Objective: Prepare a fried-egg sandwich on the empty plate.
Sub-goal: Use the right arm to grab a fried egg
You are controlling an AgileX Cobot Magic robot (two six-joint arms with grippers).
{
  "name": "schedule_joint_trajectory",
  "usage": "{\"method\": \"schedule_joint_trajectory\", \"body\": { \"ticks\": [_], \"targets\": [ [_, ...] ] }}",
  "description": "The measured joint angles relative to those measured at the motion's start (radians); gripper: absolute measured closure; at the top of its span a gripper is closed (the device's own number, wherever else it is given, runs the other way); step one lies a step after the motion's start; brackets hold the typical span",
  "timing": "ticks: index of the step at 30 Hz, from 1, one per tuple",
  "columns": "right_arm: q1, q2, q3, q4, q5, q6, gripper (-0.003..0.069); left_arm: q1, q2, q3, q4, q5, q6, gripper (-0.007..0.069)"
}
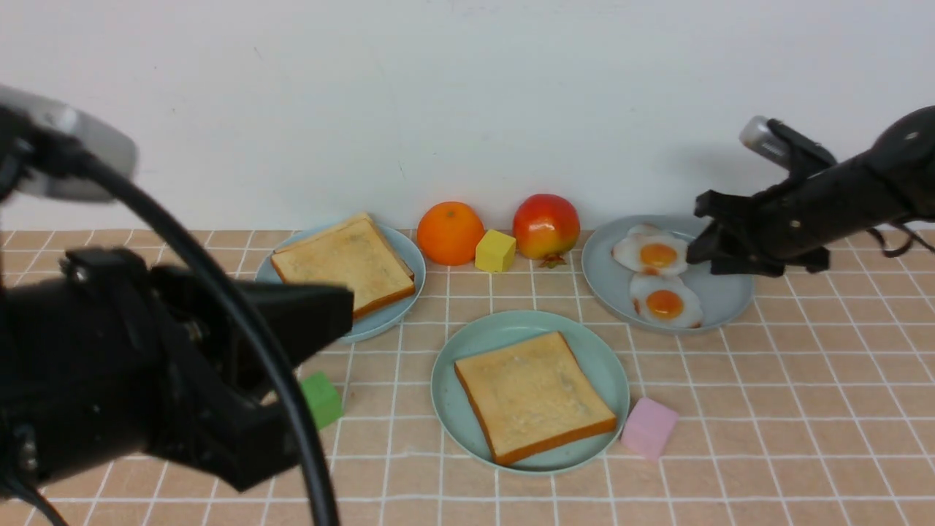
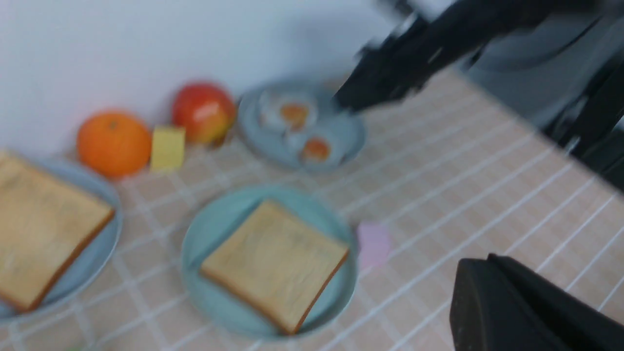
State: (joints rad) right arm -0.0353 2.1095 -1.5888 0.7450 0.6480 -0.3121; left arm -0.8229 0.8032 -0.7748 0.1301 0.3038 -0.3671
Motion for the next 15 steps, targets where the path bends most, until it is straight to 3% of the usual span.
{"method": "schedule_joint_trajectory", "body": {
  "ticks": [5, 15],
  "targets": [
    [-0.002, 0.116, -0.123, 0.001, -0.012, 0.026, 0.0279, 0.0, 0.0, 0.003, -0.02, -0.022, -0.002, 0.0638],
    [-0.002, 0.212, -0.212, 0.036, -0.041, 0.056, 0.0262, 0.0, 0.0, 0.003, -0.064, -0.024, -0.005, 0.0638]
  ]
}}
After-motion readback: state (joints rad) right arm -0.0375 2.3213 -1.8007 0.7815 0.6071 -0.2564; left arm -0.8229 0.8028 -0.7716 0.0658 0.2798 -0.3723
